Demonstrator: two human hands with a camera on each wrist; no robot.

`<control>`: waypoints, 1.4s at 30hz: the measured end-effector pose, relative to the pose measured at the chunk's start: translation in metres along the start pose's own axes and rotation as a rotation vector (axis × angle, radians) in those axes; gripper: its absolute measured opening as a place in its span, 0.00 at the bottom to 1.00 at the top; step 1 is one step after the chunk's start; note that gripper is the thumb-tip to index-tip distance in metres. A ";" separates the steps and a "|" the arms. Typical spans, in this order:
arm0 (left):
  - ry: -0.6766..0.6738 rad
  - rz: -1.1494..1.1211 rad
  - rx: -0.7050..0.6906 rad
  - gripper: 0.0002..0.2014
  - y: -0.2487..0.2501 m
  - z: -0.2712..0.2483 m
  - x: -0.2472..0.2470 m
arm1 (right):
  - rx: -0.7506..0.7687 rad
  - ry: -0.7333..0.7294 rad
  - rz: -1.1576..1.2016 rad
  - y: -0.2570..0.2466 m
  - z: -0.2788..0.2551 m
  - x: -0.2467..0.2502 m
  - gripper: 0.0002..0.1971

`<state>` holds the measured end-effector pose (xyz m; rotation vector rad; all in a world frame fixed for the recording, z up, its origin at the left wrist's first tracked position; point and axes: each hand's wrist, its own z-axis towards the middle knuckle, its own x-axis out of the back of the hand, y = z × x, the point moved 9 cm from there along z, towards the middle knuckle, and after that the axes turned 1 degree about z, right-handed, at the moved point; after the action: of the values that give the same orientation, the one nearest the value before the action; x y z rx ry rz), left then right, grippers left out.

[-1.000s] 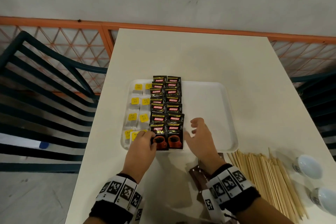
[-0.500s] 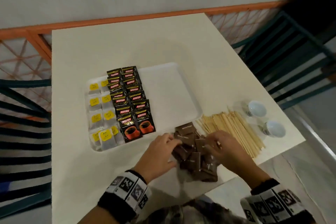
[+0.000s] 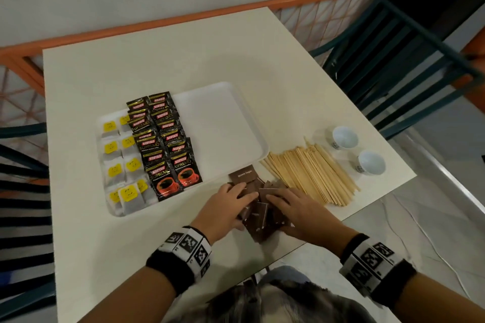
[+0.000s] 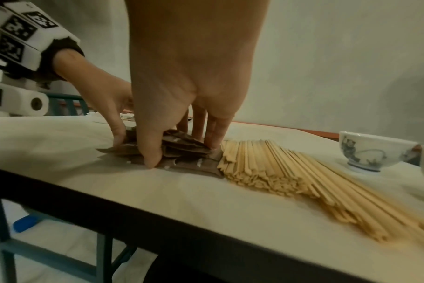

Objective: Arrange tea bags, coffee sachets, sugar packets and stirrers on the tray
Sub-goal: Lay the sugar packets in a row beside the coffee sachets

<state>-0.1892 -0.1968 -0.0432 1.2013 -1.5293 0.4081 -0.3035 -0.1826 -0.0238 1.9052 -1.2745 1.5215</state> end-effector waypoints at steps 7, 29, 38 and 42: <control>0.163 -0.001 -0.071 0.32 -0.002 -0.008 0.014 | 0.102 -0.034 -0.024 0.001 0.011 0.014 0.27; 0.572 -1.702 0.480 0.27 -0.048 -0.046 0.027 | 0.040 0.293 0.798 0.014 0.048 0.116 0.17; 0.721 -2.232 0.183 0.22 -0.037 -0.036 0.069 | 0.403 0.437 0.313 -0.081 0.055 0.107 0.24; 0.762 -2.302 0.081 0.19 -0.032 -0.037 0.081 | 0.425 0.457 0.277 -0.085 0.056 0.109 0.25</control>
<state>-0.1339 -0.2195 0.0306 1.7206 0.9365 -0.6132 -0.2017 -0.2253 0.0762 1.4969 -1.0954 2.3610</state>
